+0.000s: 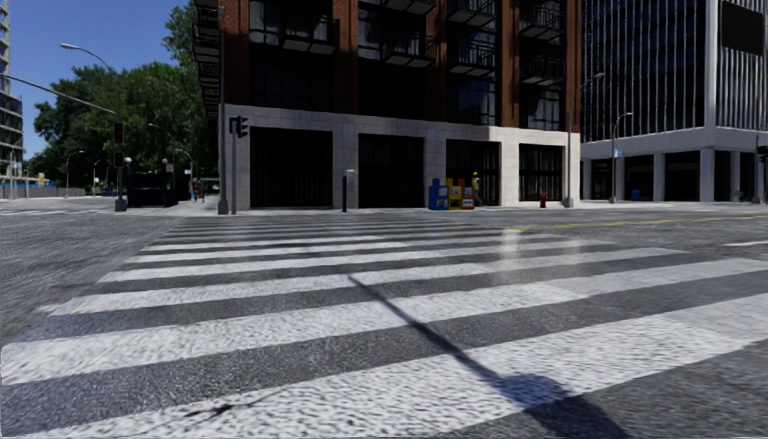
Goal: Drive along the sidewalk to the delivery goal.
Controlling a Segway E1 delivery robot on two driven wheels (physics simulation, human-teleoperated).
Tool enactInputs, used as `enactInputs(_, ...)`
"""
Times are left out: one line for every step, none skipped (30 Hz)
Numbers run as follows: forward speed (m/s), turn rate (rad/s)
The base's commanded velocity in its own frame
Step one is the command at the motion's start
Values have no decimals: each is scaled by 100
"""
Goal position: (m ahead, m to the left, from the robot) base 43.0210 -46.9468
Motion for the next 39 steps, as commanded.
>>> enactInputs(161, 0)
enactInputs(159, 0)
enactInputs(158, 0)
enactInputs(158, 0)
enactInputs(157, 0)
enactInputs(157, 0)
enactInputs(157, 0)
enactInputs(157, 0)
enactInputs(157, 0)
enactInputs(157, 0)
enactInputs(156, 0)
enactInputs(156, 4)
enactInputs(156, 5)
enactInputs(156, 9)
enactInputs(156, 9)
enactInputs(156, 15)
enactInputs(156, 20)
enactInputs(156, 23)
enactInputs(156, 23)
enactInputs(156, 24)
enactInputs(156, 24)
enactInputs(156, 24)
enactInputs(156, 24)
enactInputs(156, 24)
enactInputs(156, 24)
enactInputs(156, 24)
enactInputs(156, 24)
enactInputs(156, 24)
enactInputs(156, 24)
enactInputs(156, 26)
enactInputs(156, 26)
enactInputs(156, 28)
enactInputs(156, 28)
enactInputs(156, 28)
enactInputs(156, 28)
enactInputs(156, 28)
enactInputs(156, 28)
enactInputs(156, 28)
enactInputs(156, 28)
